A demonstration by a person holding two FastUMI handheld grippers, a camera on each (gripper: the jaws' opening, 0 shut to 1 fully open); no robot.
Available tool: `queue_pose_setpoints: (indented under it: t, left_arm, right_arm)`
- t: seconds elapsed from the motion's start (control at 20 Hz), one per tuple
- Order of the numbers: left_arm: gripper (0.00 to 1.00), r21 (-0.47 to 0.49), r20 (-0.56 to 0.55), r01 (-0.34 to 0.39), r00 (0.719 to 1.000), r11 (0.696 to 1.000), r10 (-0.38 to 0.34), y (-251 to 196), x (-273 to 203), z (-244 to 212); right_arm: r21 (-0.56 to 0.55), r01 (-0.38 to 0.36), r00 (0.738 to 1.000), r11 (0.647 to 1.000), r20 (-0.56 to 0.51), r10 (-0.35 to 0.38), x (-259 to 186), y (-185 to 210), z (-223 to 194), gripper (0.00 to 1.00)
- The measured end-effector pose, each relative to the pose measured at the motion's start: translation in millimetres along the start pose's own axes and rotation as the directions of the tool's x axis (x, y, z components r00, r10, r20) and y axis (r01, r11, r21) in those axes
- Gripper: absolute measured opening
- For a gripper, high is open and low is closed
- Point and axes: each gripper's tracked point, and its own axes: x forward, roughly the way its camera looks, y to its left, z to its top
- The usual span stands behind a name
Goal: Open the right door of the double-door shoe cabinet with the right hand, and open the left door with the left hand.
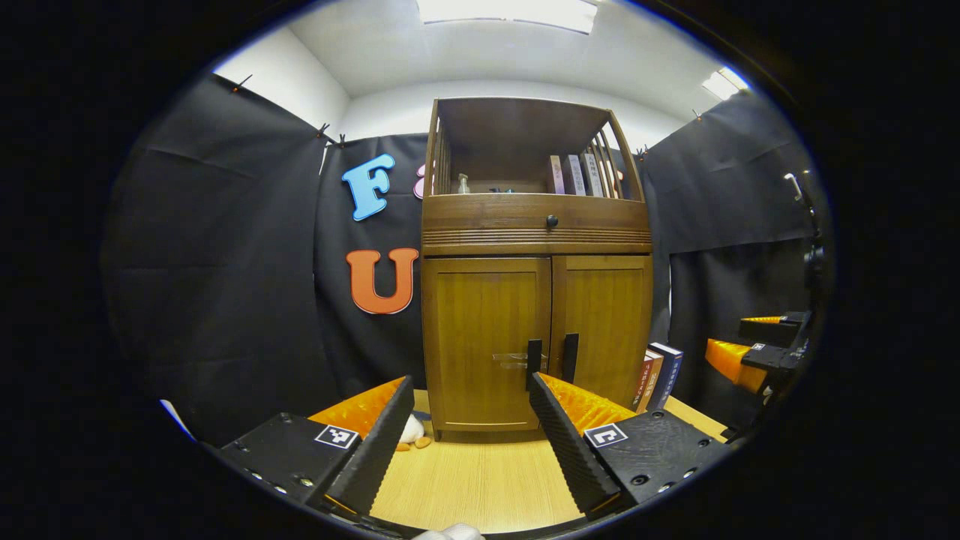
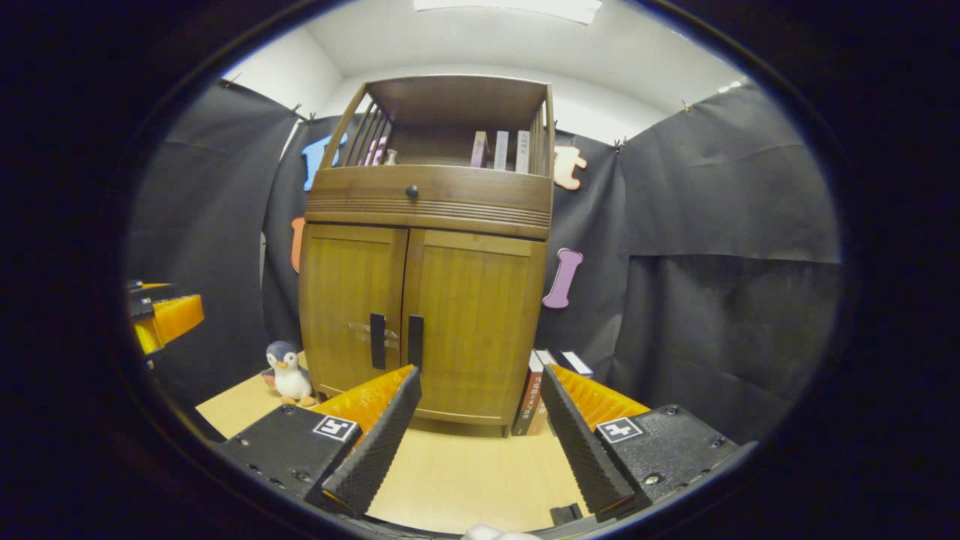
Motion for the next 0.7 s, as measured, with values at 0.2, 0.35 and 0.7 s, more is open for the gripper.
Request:
queue_pose_setpoints:
  t: [0.2, 0.35, 0.7]
  left_arm:
    - [0.94, 0.017, -0.008, -0.017, 1.0, 1.0, 0.017, 10.5, 0.4, -4.4]
    - [0.94, -0.003, -0.005, -0.033, 0.999, 0.999, 0.033, 7.6, 4.8, -5.9]
    - [0.94, 0.012, -0.031, -0.06, 0.998, 0.998, 0.06, -8.0, 15.1, -6.1]
  right_arm:
    - [-0.006, -0.01, 1.0, 1.0, -0.014, 0.01, 27.0, 12.2, -3.9, 1.0]
    - [-0.015, -0.035, 0.999, 0.999, -0.041, 0.034, 60.6, 23.6, -15.7, 1.0]
    - [0.016, -0.116, 0.991, 0.993, -0.069, 0.117, 154.9, 63.4, -29.8, 1.0]
